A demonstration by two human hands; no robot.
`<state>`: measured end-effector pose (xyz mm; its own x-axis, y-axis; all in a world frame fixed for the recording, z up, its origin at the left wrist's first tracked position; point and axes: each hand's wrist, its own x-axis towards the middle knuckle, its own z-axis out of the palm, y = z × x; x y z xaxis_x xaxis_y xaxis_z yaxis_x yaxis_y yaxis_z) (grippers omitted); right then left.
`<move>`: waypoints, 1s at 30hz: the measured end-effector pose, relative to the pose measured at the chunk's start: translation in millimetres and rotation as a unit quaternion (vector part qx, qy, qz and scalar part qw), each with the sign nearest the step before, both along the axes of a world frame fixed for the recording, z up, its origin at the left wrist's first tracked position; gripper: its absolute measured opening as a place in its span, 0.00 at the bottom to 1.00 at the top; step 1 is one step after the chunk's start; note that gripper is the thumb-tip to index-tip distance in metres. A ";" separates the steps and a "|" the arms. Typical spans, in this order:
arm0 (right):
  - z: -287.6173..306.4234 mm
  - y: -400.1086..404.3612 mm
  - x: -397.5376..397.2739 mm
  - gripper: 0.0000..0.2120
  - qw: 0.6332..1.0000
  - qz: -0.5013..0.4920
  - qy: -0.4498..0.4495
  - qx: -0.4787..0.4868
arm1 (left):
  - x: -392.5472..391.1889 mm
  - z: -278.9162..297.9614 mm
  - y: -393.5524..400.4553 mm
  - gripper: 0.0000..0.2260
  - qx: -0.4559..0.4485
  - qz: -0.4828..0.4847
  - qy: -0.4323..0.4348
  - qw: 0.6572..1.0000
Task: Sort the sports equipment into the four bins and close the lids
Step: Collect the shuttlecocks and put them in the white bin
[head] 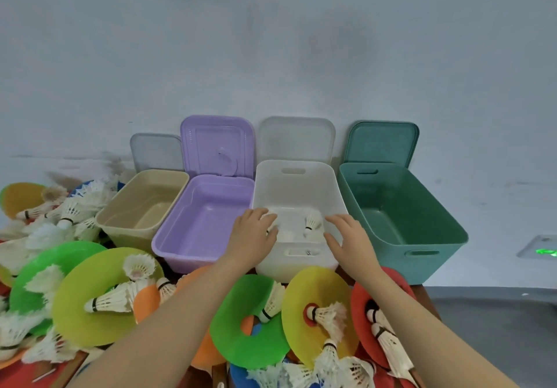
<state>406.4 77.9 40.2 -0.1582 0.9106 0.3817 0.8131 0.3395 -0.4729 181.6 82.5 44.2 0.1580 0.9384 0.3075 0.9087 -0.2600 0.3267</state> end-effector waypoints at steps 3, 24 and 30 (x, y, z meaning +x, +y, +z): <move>-10.6 -20.0 5.4 0.12 0.998 0.019 0.026 0.055 | -1.8 -8.1 -16.9 0.16 0.040 -0.038 0.001 0.998; -82.5 -76.7 16.2 0.15 0.951 -0.007 -0.275 -0.143 | -2.8 -101.2 -61.6 0.18 -0.195 -0.050 0.077 0.976; -99.9 -78.0 24.8 0.14 0.970 -0.011 -0.239 -0.052 | -10.0 -111.5 -65.0 0.05 -0.129 -0.027 -0.064 0.989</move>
